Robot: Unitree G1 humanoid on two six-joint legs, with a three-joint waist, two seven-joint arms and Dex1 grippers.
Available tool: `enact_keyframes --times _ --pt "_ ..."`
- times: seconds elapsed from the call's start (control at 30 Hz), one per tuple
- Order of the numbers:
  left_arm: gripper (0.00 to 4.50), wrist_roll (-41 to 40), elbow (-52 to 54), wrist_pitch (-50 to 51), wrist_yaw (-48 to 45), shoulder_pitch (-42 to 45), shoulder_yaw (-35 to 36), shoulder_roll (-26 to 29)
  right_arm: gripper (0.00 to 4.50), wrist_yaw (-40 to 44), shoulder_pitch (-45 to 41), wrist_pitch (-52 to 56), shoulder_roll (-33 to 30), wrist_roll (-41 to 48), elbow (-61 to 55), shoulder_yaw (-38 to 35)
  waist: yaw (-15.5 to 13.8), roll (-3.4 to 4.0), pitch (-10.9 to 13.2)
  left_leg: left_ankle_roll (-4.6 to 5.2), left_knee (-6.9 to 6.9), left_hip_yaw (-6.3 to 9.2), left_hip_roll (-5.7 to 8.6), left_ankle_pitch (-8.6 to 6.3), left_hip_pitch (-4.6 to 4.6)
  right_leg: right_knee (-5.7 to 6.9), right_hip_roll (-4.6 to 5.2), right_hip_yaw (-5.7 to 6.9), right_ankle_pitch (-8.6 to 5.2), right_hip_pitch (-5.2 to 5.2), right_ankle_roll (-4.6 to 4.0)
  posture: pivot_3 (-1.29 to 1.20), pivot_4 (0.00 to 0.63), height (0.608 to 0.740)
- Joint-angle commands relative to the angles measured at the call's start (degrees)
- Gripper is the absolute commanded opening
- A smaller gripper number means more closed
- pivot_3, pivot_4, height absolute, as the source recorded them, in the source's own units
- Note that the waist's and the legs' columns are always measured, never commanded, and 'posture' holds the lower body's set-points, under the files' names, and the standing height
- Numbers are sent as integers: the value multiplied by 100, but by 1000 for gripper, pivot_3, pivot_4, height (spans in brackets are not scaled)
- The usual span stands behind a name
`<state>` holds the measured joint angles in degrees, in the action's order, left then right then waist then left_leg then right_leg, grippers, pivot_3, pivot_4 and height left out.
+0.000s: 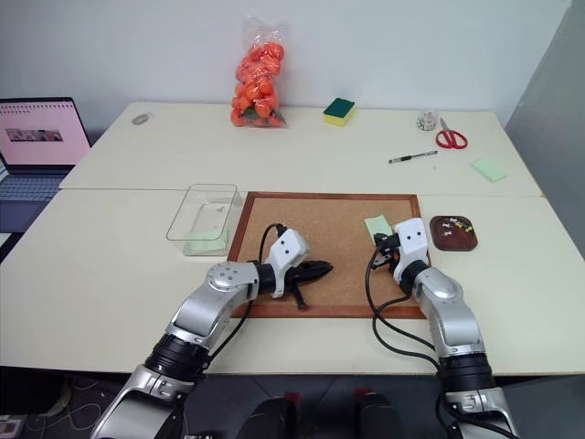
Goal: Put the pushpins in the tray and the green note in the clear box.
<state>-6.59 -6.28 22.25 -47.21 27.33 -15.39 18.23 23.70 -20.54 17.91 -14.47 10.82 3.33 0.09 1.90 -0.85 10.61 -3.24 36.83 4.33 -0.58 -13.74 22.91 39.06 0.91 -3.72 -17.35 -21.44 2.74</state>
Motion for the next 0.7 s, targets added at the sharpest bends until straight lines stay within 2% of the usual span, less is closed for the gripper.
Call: enact_keyframes --times 0.03,0.27,0.4,0.47,0.53,0.57,0.7 --pt "0 -17 80 57 -67 -64 -74 8 6 53 -222 -50 26 156 -432 -89 0 0 0 0 0 0 0 0 0 0 0 0 0 0 0 0 150 740" --pt "0 -7 69 13 -47 -60 -65 3 6 72 -220 -4 -14 221 -504 -70 -2 0 0 0 -1 3 0 0 0 -1 0 3 0 0 0 0 150 740" --pt "0 -127 -123 -95 312 144 302 -198 6 100 -207 22 -54 248 -570 -56 -3 0 0 0 0 3 1 0 1 -1 0 2 0 1 0 0 150 740" --pt "389 -290 -210 14 486 335 572 -319 0 120 -194 35 -75 253 -611 -51 -3 -1 1 0 1 3 1 0 2 0 1 3 0 1 0 0 150 740" --pt "511 -433 -240 134 540 506 761 -385 0 147 -176 43 -94 249 -656 -43 -3 -2 1 0 2 3 1 0 3 1 1 4 0 -1 0 0 150 740" --pt "823 -490 -247 178 556 574 832 -400 0 155 -167 44 -95 242 -674 -36 -3 -2 1 0 2 5 0 0 5 0 0 6 0 -2 0 0 150 740" --pt "1528 -508 -259 133 609 728 927 -393 0 165 -131 53 -101 239 -729 -31 -3 -2 1 0 0 4 0 0 5 -1 0 6 0 -2 0 0 150 740"
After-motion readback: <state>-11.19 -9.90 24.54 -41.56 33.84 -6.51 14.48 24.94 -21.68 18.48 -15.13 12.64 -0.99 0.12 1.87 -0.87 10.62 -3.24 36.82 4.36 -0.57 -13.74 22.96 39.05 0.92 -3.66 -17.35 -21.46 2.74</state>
